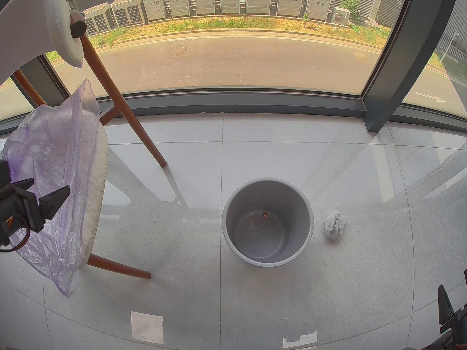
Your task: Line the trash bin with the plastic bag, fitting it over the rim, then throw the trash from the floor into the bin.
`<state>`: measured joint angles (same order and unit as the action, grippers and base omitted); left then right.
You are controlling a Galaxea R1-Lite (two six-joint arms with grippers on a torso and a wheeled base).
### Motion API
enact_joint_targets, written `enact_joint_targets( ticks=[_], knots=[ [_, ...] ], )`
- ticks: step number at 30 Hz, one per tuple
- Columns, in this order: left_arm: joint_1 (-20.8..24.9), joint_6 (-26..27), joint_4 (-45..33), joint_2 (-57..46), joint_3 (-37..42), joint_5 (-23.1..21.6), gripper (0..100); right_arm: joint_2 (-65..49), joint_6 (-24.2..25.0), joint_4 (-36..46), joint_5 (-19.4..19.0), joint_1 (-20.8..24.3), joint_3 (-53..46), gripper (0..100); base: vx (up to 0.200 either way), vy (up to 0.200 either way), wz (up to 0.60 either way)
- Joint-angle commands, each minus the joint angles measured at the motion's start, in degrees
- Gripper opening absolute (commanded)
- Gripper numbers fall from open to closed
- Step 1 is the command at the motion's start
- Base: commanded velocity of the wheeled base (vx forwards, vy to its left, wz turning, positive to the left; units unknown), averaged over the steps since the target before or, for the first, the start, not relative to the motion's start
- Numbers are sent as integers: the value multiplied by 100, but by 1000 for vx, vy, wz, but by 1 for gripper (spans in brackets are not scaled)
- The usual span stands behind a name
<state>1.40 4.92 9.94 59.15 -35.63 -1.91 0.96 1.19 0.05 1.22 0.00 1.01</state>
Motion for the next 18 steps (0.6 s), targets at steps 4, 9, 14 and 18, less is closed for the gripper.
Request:
enact_joint_targets(
  ticks=[4,9,14,18],
  knots=[
    [-17,193,8,1248,-488,86,100,-79,4,4,1,0,-101,100,0,0,0],
    [-52,237,395,1819,-603,104,100,-79,4,-5,1,0,-101,100,0,0,0],
    [-96,290,931,2356,-814,332,100,-79,4,4,1,0,-101,100,0,0,0],
    [-114,457,949,2602,-1025,341,100,-88,4,-5,1,0,-101,100,0,0,0]
  ],
)
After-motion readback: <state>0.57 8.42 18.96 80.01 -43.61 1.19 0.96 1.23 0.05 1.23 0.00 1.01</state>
